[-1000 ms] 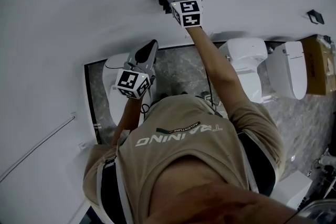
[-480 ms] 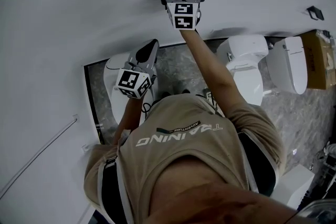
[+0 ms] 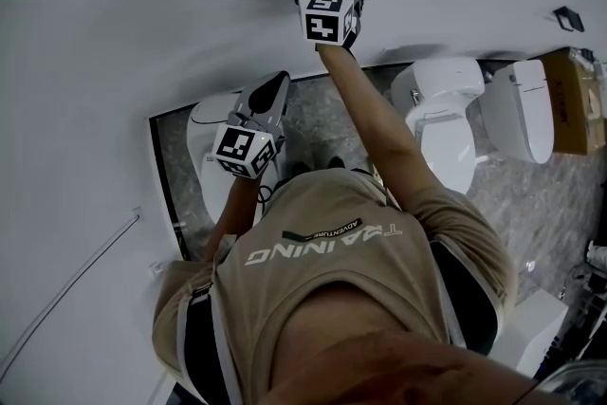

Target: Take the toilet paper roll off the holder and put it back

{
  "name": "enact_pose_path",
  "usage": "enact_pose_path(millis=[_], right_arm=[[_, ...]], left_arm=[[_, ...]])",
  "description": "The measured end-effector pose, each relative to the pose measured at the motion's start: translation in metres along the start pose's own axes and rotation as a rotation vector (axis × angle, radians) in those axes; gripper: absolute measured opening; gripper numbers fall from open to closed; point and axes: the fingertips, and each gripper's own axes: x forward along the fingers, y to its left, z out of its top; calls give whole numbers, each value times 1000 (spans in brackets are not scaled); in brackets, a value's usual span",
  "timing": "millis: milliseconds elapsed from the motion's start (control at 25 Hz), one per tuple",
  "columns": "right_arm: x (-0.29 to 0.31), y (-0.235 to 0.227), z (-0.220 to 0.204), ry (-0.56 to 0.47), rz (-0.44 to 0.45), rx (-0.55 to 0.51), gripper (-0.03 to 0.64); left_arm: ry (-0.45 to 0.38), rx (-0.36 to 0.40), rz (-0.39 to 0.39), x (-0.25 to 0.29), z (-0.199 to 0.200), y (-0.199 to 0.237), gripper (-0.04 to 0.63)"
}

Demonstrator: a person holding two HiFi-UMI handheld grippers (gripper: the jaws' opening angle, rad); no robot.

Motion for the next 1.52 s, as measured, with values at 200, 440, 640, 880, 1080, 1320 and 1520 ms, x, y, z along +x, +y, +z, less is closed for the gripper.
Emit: enact_pose_path(millis=[200,440,640,880,1080,1320,1520], right_arm=[[-6,1,-1,-33,47,-6,356],[-20,6,2,-74,82,2,357],[-28,-3,-4,-76,100,17,357],[-55,3,-3,-98,174,13,356],[-100,22,1,-203,283,-57,356],[-168,32,-10,-282,402,-52,344],[-216,9,-38,-286,373,-30,15]], left_arm=[[-4,1,-5,-4,1,1,0],[-10,0,-15,-9,1,2,0],[-6,5,-33,-8,0,-4,0],[-2,1,-27,-15,-1,-5,0],[5,29,-9,-22,-4,3,0],[16,30,-14,-25,-16,-2,0],[13,30,-9,-35,-20,-32,0]])
